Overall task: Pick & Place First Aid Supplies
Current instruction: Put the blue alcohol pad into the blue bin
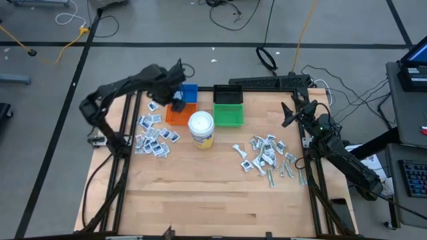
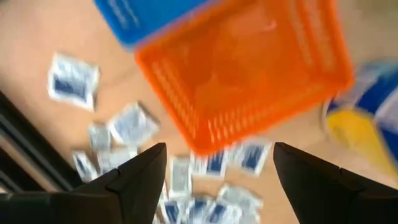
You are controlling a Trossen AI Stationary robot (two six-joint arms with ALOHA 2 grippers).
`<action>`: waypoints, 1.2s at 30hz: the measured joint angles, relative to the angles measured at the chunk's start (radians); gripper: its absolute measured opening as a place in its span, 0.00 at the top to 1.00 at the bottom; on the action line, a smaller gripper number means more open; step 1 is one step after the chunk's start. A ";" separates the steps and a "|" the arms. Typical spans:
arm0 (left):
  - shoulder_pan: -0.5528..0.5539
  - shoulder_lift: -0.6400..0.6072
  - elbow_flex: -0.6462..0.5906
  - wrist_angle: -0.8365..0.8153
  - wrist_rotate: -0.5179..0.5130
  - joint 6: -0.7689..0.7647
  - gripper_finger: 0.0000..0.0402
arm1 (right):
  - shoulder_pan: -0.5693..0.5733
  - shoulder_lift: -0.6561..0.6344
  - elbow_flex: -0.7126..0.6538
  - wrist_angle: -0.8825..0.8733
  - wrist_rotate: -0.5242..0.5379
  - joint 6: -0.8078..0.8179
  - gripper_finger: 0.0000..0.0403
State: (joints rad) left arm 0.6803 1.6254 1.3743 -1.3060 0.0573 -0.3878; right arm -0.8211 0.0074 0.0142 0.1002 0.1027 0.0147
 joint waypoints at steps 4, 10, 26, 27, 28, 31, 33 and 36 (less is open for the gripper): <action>-0.058 -0.099 -0.114 0.003 0.014 -0.038 0.28 | 0.000 0.000 0.000 0.000 0.000 0.000 0.32; -0.130 -0.206 -0.239 0.010 0.032 -0.078 0.26 | 0.000 0.000 0.000 0.000 0.000 0.000 0.32; -0.232 -0.238 -0.446 0.219 -0.067 0.062 0.33 | 0.000 0.000 0.000 0.000 0.000 0.000 0.32; -0.235 -0.238 -0.465 0.236 -0.069 0.086 0.34 | 0.000 0.000 0.000 0.000 0.000 0.000 0.32; -0.240 -0.238 -0.484 0.255 -0.070 0.110 0.35 | 0.000 0.000 0.000 0.000 0.000 0.000 0.32; -0.251 -0.238 -0.537 0.328 -0.072 0.156 0.37 | 0.000 0.000 0.000 0.000 0.000 0.000 0.32; -0.258 -0.237 -0.568 0.373 -0.088 0.178 0.38 | 0.000 0.000 0.000 0.000 0.000 0.000 0.32; -0.259 -0.237 -0.604 0.429 -0.110 0.204 0.39 | 0.000 0.000 0.000 0.000 0.000 0.000 0.33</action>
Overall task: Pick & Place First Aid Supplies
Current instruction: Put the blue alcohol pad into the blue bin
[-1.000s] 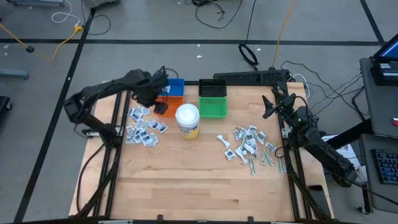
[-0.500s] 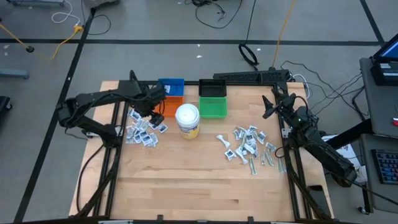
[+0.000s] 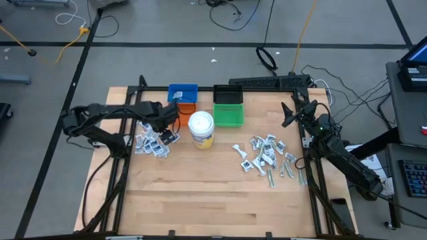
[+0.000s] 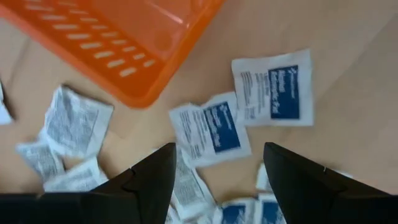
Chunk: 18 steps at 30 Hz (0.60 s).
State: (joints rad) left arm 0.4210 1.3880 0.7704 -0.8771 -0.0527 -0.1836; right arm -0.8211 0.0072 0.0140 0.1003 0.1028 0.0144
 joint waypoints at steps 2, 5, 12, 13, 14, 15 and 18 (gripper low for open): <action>0.000 0.007 -0.022 0.027 -0.014 0.002 0.39 | 0.000 0.000 0.000 0.000 0.000 0.000 0.33; 0.000 0.032 -0.056 0.069 -0.027 0.009 0.39 | 0.000 0.000 0.000 0.000 0.000 0.000 0.33; 0.000 0.085 -0.069 0.114 -0.029 0.033 0.36 | 0.000 0.000 0.000 0.000 0.000 0.000 0.33; -0.003 0.085 -0.070 0.117 -0.029 0.037 0.36 | 0.000 0.000 0.000 0.000 0.000 0.000 0.33; -0.005 0.085 -0.070 0.122 -0.028 0.044 0.36 | 0.000 0.000 0.000 0.000 0.000 0.000 0.33; -0.006 0.085 -0.070 0.124 -0.028 0.048 0.37 | 0.000 0.000 0.000 0.000 0.000 0.000 0.33; -0.007 0.085 -0.070 0.121 -0.026 0.051 0.43 | 0.000 0.000 0.000 0.000 0.000 0.000 0.32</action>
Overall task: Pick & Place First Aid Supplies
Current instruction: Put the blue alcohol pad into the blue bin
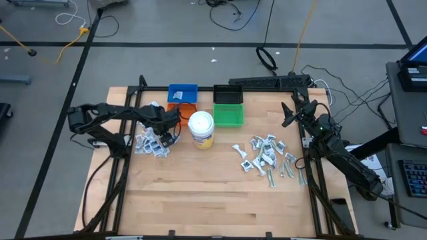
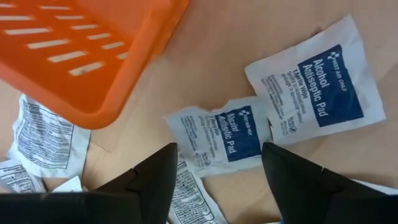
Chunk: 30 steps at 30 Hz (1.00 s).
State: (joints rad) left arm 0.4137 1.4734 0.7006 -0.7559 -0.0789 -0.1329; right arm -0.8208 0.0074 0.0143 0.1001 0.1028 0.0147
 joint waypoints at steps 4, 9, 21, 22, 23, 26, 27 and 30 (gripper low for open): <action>0.000 0.000 0.000 0.000 -0.001 0.009 0.58 | 0.000 0.000 0.000 0.000 0.000 0.000 0.32; 0.007 0.000 0.000 -0.001 -0.004 0.008 0.77 | 0.000 0.000 0.000 0.000 0.000 0.000 0.32; 0.025 0.000 0.000 -0.007 -0.013 -0.003 0.99 | 0.000 0.000 0.000 0.000 0.000 0.000 0.33; 0.025 0.000 0.000 -0.009 -0.015 -0.003 0.99 | 0.000 0.000 0.000 0.000 0.000 0.000 0.33; 0.025 0.000 0.000 -0.012 -0.018 -0.004 0.99 | 0.000 0.000 0.000 0.000 0.000 0.000 0.33; 0.027 0.000 0.012 -0.055 -0.026 -0.008 1.00 | 0.000 0.000 0.000 0.000 0.000 0.000 0.32; 0.031 -0.006 0.020 -0.074 -0.026 -0.008 1.00 | 0.000 0.000 0.000 0.000 0.000 0.000 0.32; 0.041 -0.031 0.056 -0.130 -0.027 -0.007 1.00 | 0.000 0.000 0.000 0.000 0.000 0.000 0.33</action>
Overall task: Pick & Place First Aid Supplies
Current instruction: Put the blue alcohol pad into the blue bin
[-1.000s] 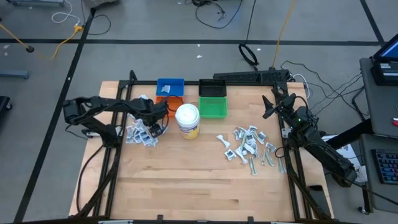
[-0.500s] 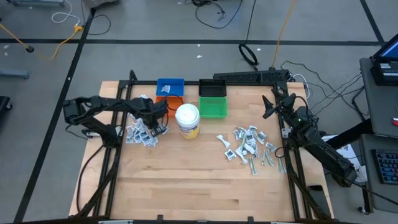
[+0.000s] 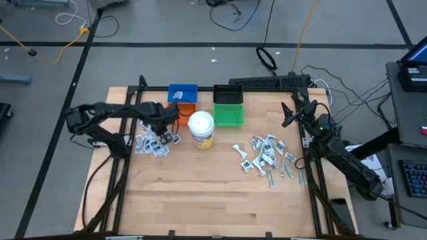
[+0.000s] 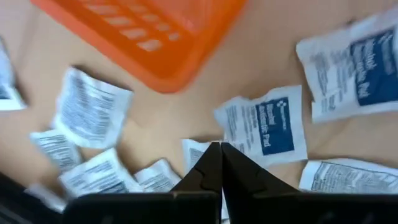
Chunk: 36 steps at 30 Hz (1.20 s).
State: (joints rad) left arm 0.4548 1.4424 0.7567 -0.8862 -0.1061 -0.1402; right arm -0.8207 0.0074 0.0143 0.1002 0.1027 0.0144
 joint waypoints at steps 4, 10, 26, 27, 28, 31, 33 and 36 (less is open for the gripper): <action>-0.001 -0.029 0.035 -0.037 0.000 -0.001 1.00 | 0.000 0.000 0.000 0.000 0.000 0.000 0.33; -0.001 -0.036 0.040 -0.056 0.034 -0.015 0.98 | 0.000 0.000 0.000 0.000 0.000 0.000 0.33; -0.032 0.031 0.004 0.038 0.069 0.067 0.50 | 0.000 0.000 0.000 0.000 0.000 0.000 0.32; -0.032 0.042 -0.004 0.049 0.057 0.067 0.49 | 0.000 0.000 0.000 0.000 0.000 0.000 0.32; -0.031 0.053 -0.010 0.062 0.053 0.076 0.48 | 0.000 0.000 0.000 0.000 0.000 0.000 0.32; -0.031 0.069 -0.023 0.097 0.068 0.102 0.51 | 0.000 0.000 0.000 0.000 0.000 0.000 0.32; -0.035 0.075 -0.025 0.104 0.079 0.107 0.56 | 0.000 0.000 0.000 0.000 0.000 0.000 0.32; -0.038 0.077 -0.025 0.105 0.084 0.111 0.69 | 0.000 0.000 0.000 0.000 0.000 0.000 0.33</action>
State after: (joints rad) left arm 0.4166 1.5196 0.7315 -0.7815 -0.0222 -0.0291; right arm -0.8211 0.0078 0.0139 0.1001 0.1028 0.0147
